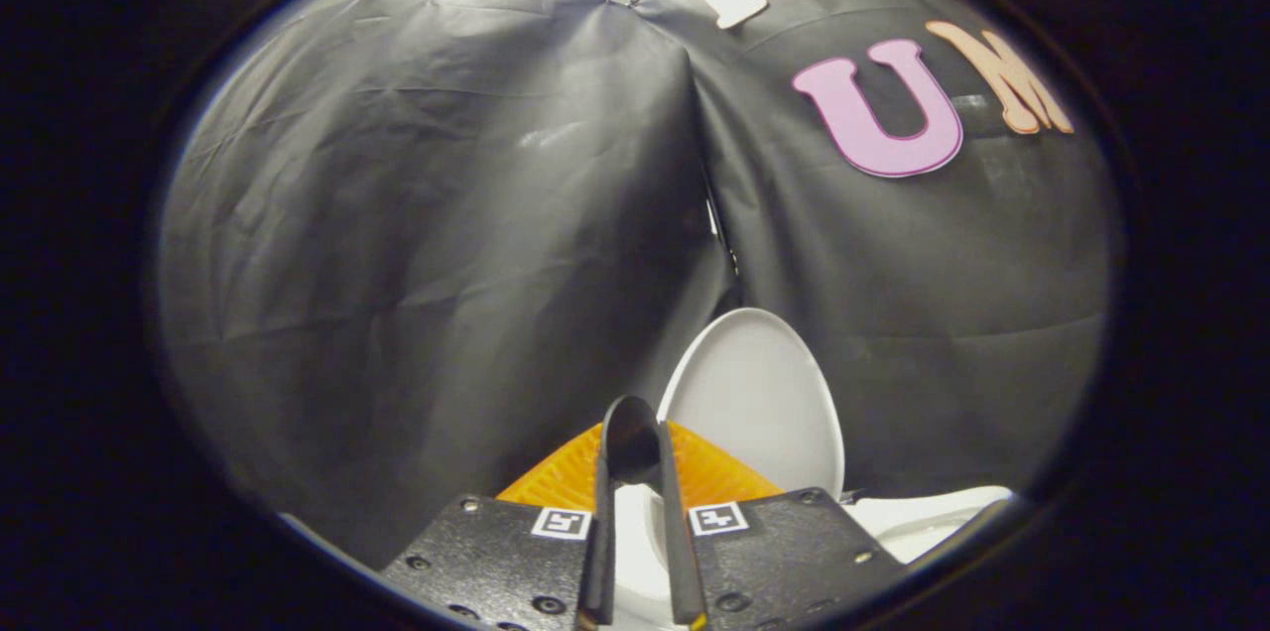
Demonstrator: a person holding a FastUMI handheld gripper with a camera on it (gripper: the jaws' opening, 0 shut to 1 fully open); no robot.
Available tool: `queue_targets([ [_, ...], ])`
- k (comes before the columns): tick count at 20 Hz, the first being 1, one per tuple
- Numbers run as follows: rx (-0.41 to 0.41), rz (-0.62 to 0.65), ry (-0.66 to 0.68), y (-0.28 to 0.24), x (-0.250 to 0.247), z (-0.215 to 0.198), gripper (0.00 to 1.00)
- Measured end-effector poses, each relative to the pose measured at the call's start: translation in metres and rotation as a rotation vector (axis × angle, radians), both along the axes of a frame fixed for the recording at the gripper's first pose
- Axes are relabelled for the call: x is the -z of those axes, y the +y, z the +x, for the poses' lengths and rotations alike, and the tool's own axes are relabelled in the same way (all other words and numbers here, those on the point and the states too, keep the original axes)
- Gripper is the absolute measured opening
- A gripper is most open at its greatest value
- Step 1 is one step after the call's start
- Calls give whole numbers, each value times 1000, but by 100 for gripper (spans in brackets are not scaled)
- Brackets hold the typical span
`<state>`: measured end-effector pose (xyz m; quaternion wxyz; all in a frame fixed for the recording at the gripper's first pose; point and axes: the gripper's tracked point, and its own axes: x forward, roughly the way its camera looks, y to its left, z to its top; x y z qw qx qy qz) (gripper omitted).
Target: Open the toilet lid.
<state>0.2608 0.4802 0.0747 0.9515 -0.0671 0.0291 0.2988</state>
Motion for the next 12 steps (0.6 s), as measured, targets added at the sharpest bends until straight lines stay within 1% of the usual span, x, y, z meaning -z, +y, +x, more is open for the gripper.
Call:
queue_targets([
  [3, 38, -28, -33, -8, -7, 0, 32],
  [5, 66, -37, -49, -12, -11, -1, 41],
  [7, 44, -9, -105, -8, -29, -13, 50],
  [10, 43, 27, -209, -14, -67, -29, 64],
  [12, 41, 30, -246, -22, -86, -39, 65],
])
